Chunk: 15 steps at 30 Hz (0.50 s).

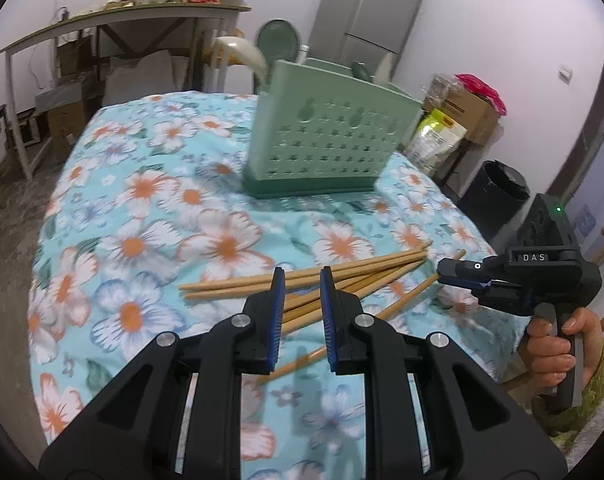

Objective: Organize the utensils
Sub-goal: 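Gather the chopsticks with the left gripper while the right gripper pushes a stray chopstick toward them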

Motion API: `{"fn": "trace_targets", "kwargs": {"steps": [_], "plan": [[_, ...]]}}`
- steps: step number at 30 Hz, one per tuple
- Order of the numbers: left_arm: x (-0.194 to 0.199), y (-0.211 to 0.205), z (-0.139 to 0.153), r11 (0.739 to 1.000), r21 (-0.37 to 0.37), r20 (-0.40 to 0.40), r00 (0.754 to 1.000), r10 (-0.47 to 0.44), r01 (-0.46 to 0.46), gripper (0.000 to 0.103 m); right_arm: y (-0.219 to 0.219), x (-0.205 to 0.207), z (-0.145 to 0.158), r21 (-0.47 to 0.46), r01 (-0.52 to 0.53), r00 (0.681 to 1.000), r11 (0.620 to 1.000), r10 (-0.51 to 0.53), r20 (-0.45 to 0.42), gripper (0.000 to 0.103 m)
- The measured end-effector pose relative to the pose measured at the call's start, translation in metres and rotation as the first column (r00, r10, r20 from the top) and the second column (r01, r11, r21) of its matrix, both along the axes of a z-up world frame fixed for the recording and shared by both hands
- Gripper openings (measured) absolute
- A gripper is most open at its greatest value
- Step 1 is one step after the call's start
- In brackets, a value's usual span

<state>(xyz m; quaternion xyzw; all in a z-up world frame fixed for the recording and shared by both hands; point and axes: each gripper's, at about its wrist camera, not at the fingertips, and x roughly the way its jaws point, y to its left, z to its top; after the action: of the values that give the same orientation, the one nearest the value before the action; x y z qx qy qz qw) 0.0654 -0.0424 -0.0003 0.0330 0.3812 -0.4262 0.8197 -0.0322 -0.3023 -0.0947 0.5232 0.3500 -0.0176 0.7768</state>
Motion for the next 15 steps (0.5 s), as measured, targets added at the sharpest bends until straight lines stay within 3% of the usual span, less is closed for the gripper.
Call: {"fn": "trace_targets", "kwargs": {"steps": [6, 12, 15], "plan": [[-0.013, -0.041, 0.001, 0.986, 0.047, -0.013, 0.987, -0.158, 0.159, 0.016, 0.004, 0.000, -0.002, 0.049, -0.089, 0.996, 0.995, 0.089, 0.009, 0.013], [-0.026, -0.091, -0.013, 0.926, 0.207, 0.025, 0.944, -0.328, 0.316, 0.016, 0.003, -0.013, -0.007, 0.079, -0.132, 0.991, 0.988, 0.130, 0.030, 0.013], [-0.034, -0.111, -0.017, 0.878, 0.288, 0.054, 0.909, -0.414, 0.383, 0.016, 0.001, -0.021, -0.008, 0.087, -0.146, 0.989, 0.985, 0.144, 0.036, 0.012]]}}
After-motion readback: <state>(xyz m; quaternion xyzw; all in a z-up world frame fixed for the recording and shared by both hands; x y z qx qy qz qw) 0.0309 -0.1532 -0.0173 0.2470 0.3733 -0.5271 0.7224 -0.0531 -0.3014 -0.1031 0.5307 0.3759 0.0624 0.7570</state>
